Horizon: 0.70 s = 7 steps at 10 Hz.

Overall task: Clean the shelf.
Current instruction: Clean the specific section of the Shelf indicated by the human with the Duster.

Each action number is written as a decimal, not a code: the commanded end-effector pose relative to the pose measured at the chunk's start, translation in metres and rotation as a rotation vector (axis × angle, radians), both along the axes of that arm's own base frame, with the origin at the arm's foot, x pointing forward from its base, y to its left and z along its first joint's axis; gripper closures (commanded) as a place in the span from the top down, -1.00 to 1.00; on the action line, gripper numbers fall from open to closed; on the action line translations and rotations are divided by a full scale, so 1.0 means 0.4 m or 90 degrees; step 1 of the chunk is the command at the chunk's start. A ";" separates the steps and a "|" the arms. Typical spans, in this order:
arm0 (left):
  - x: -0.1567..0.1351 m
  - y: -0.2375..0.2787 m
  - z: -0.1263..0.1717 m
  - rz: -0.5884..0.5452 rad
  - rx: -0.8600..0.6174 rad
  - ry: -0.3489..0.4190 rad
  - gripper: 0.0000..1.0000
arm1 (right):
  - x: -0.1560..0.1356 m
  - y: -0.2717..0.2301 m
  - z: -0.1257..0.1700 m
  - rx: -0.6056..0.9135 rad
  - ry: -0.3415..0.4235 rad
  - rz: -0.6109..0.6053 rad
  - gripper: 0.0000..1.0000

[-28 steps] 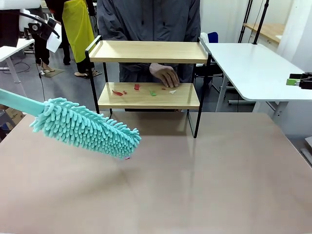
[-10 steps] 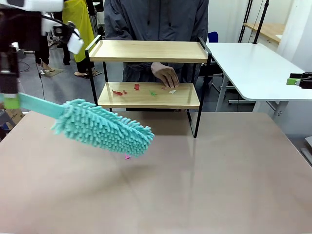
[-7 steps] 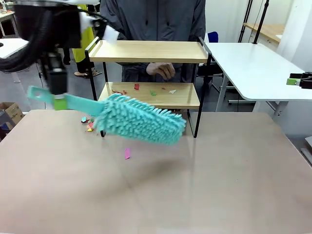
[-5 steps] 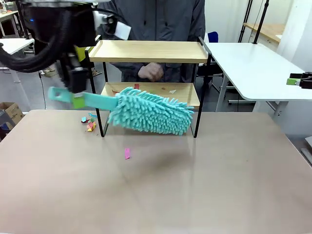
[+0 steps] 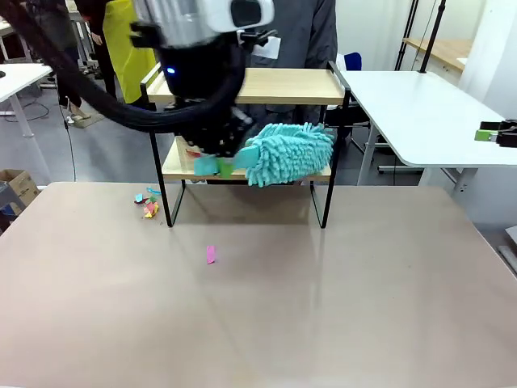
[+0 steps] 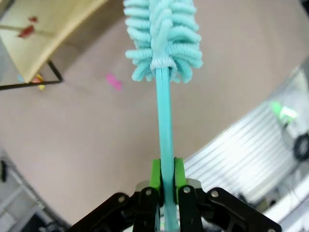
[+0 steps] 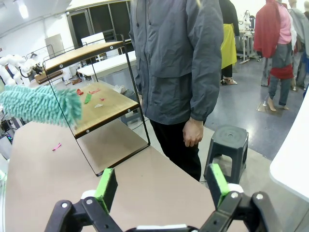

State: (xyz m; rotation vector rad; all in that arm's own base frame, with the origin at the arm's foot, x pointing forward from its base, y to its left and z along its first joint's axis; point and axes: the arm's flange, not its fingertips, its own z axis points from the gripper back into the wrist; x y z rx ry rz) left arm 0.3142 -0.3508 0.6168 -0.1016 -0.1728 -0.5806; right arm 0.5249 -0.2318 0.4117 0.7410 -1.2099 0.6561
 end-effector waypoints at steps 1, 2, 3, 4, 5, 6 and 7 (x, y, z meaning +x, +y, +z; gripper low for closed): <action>0.034 -0.043 -0.014 0.126 -0.005 -0.051 -0.74 | -0.002 0.006 0.005 -0.006 0.001 0.003 1.00; 0.057 -0.075 -0.028 0.129 -0.028 -0.037 -0.74 | -0.002 0.006 0.005 -0.006 0.001 0.003 1.00; 0.080 -0.107 -0.044 0.158 -0.034 -0.037 -0.74 | -0.002 0.006 0.005 -0.006 0.001 0.003 1.00; 0.108 -0.140 -0.050 0.159 -0.050 -0.044 -0.74 | -0.002 0.006 0.005 -0.006 0.001 0.003 1.00; 0.129 -0.181 -0.055 0.163 -0.060 -0.068 -0.74 | -0.002 0.006 0.005 -0.006 0.001 0.003 1.00; 0.157 -0.211 -0.068 0.179 -0.067 -0.076 -0.74 | -0.002 0.006 0.005 -0.006 0.001 0.003 1.00; 0.169 -0.225 -0.080 0.203 -0.074 -0.081 -0.74 | -0.002 0.006 0.005 -0.006 0.001 0.003 1.00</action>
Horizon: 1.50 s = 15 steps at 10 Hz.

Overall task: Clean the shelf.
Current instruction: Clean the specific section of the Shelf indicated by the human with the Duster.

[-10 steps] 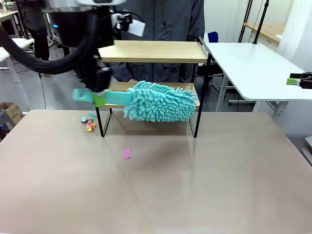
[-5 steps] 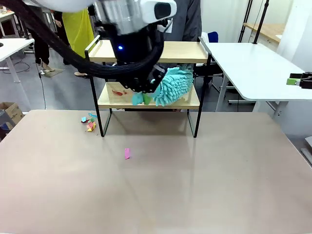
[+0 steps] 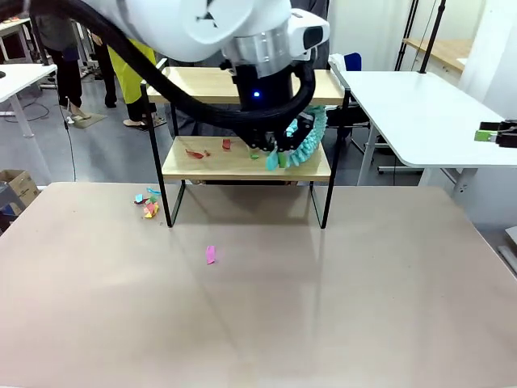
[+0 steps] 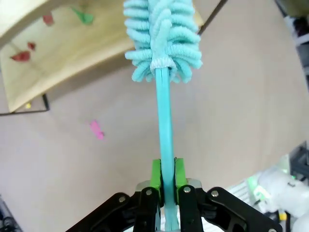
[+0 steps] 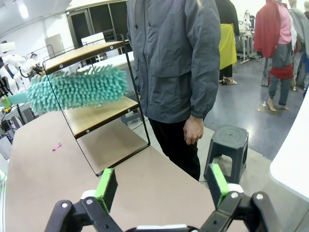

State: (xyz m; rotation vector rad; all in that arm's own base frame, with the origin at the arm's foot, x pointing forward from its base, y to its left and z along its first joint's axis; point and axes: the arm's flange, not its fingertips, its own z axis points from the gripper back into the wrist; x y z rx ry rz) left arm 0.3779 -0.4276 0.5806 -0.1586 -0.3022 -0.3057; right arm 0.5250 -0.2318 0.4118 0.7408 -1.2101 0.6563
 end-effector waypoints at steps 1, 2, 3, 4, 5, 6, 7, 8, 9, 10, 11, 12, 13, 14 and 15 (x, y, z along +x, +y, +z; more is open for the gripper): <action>0.056 -0.056 -0.005 0.035 -0.006 -0.023 -0.74 | -0.002 0.006 0.005 -0.006 0.001 0.003 1.00; 0.058 -0.075 -0.034 0.043 -0.015 -0.016 -0.74 | -0.002 0.006 0.005 -0.006 0.001 0.003 1.00; 0.068 -0.087 -0.045 0.048 -0.020 -0.025 -0.74 | -0.002 0.006 0.005 -0.006 0.001 0.003 1.00; 0.077 -0.091 -0.059 0.049 -0.029 -0.026 -0.74 | -0.002 0.006 0.005 -0.006 0.001 0.003 1.00; 0.076 -0.095 -0.086 0.047 -0.032 -0.014 -0.74 | -0.002 0.006 0.005 -0.006 0.001 0.003 1.00; 0.079 -0.099 -0.108 0.044 -0.025 -0.005 -0.74 | -0.002 0.006 0.005 -0.006 0.001 0.003 1.00; 0.069 -0.101 -0.135 0.051 -0.018 -0.003 -0.74 | -0.002 0.006 0.005 -0.006 0.001 0.003 1.00; 0.067 -0.093 -0.149 0.074 -0.010 -0.002 -0.74 | -0.002 0.006 0.005 -0.006 0.001 0.003 1.00; 0.079 -0.102 -0.120 0.036 -0.018 0.011 -0.74 | -0.002 0.006 0.005 -0.006 0.001 0.003 1.00; 0.079 -0.102 -0.120 0.036 -0.018 0.011 -0.74 | -0.002 0.006 0.005 -0.006 0.001 0.003 1.00; 0.079 -0.102 -0.120 0.036 -0.018 0.011 -0.74 | -0.002 0.006 0.005 -0.006 0.001 0.003 1.00; 0.080 -0.105 -0.134 0.043 -0.014 0.016 -0.74 | -0.002 0.006 0.005 -0.006 0.001 0.003 1.00; 0.077 -0.097 -0.163 0.071 0.001 0.017 -0.74 | -0.002 0.006 0.005 -0.006 0.001 0.003 1.00; 0.079 -0.082 -0.181 0.091 0.014 0.017 -0.74 | -0.002 0.006 0.005 -0.006 0.001 0.003 1.00; 0.070 -0.060 -0.196 0.111 0.020 0.017 -0.74 | -0.002 0.006 0.005 -0.006 0.001 0.003 1.00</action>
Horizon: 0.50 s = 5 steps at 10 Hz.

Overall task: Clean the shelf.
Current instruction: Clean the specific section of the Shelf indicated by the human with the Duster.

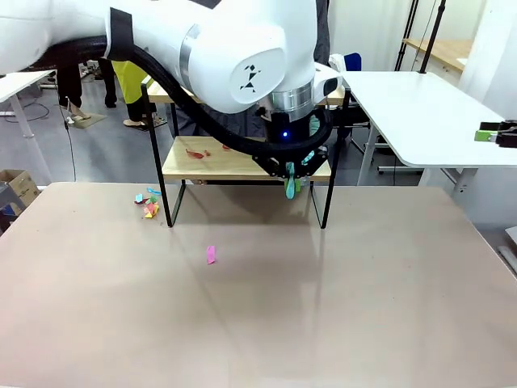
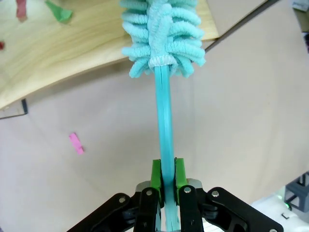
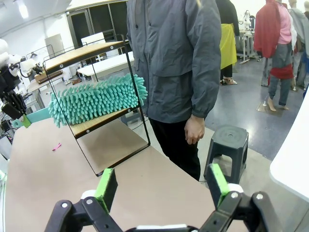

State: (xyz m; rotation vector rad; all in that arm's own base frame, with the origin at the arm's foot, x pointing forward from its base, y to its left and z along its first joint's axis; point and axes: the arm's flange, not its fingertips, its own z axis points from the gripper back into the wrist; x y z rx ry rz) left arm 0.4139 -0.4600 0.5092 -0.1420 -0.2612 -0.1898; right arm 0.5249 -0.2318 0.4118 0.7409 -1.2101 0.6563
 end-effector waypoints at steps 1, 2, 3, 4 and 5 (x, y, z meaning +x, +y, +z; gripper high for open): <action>-0.012 0.059 -0.022 0.070 0.042 -0.019 -0.74 | -0.002 0.006 0.005 -0.006 0.001 0.003 1.00; -0.001 0.115 -0.027 0.101 0.062 -0.020 -0.74 | -0.002 0.006 0.005 -0.006 0.001 0.003 1.00; 0.004 0.165 -0.032 0.121 0.081 -0.013 -0.74 | -0.002 0.006 0.005 -0.006 0.001 0.003 1.00; 0.026 0.213 -0.033 0.137 0.124 -0.014 -0.74 | -0.002 0.006 0.005 -0.006 0.001 0.003 1.00; 0.042 0.272 -0.039 0.152 0.164 0.004 -0.74 | -0.002 0.006 0.005 -0.006 0.001 0.003 1.00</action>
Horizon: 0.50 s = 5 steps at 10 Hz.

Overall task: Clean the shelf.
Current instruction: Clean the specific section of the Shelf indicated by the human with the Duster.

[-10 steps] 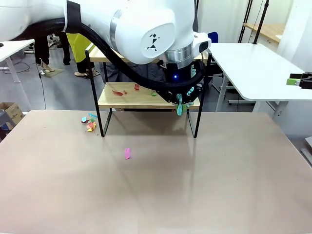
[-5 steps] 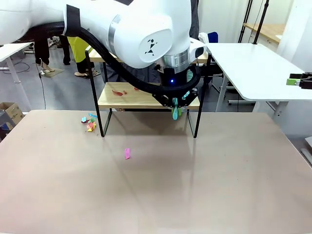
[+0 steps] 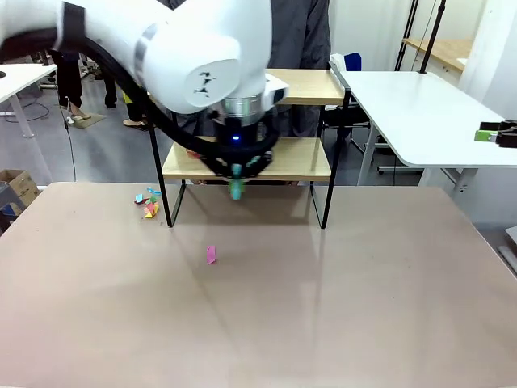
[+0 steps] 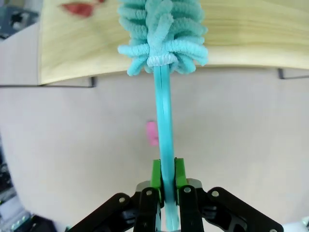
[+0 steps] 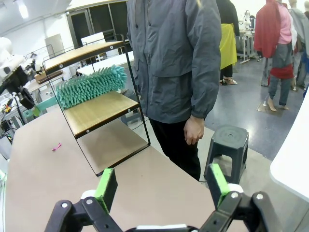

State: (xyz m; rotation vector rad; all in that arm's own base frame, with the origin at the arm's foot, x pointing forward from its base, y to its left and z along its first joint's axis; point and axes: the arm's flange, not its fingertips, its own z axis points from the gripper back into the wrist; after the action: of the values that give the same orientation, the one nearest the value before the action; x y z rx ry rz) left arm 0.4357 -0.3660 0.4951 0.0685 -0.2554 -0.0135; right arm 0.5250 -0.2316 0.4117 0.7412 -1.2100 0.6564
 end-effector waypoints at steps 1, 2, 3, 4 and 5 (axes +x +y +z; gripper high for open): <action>0.007 0.089 -0.007 0.041 0.082 0.021 -0.74 | -0.002 0.005 0.005 -0.006 0.001 0.002 1.00; 0.018 0.137 -0.008 0.067 0.139 0.017 -0.74 | -0.002 0.005 0.005 -0.006 0.001 0.002 1.00; 0.024 0.175 0.001 0.082 0.179 0.012 -0.74 | -0.002 0.005 0.005 -0.006 0.001 0.002 1.00; 0.027 0.197 0.015 0.096 0.211 0.000 -0.74 | -0.002 0.005 0.005 -0.006 0.001 0.002 1.00; 0.023 0.200 0.028 0.102 0.232 -0.017 -0.74 | -0.002 0.005 0.005 -0.006 0.001 0.002 1.00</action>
State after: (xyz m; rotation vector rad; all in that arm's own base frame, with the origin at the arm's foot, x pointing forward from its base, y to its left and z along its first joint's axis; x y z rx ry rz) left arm 0.4508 -0.2830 0.4993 0.3939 -0.2339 0.0635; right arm 0.5250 -0.2315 0.4116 0.7415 -1.2098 0.6565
